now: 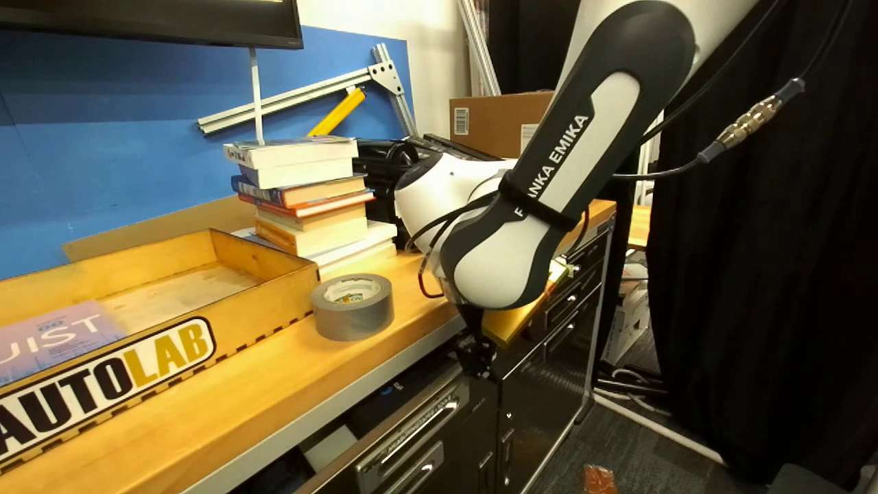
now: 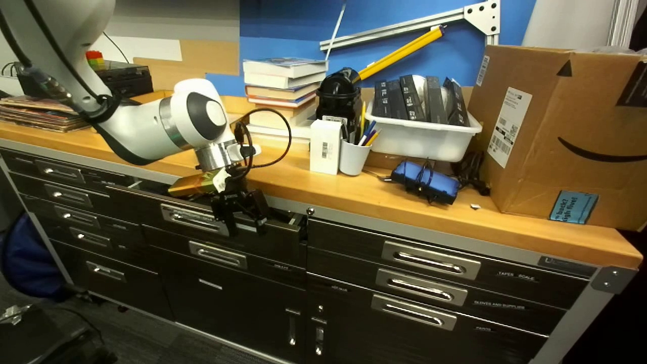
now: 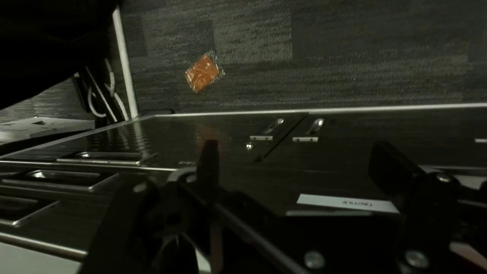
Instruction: Pick up the blue object from the counter and put it in the open drawer and close it
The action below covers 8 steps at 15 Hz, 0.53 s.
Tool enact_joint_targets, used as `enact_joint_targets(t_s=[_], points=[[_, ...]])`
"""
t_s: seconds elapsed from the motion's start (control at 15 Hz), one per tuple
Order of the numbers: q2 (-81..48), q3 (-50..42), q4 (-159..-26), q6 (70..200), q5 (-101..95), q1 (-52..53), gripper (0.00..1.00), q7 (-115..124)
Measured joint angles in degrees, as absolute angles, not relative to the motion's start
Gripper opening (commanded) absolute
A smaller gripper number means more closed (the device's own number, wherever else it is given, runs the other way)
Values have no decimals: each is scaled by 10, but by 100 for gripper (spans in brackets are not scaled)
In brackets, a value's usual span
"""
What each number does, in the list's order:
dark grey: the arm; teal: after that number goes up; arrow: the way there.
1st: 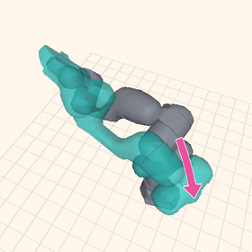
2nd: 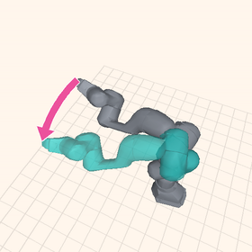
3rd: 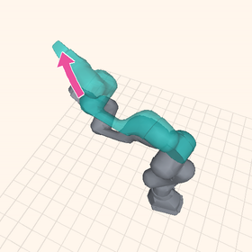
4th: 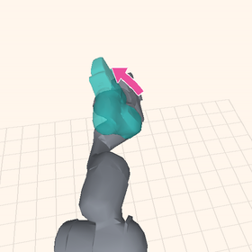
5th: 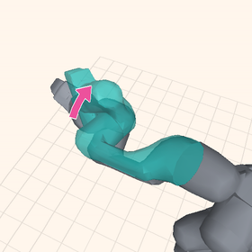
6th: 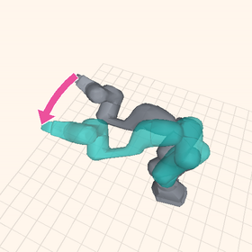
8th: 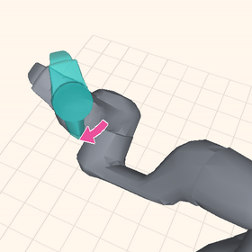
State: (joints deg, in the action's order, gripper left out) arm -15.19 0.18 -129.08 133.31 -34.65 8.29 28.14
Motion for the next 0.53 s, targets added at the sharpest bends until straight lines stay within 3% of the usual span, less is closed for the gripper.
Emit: enact_joint_targets(t_s=[0.53], points=[[-154, -10, -1286, 1374, -571, 113, 100, 572]])
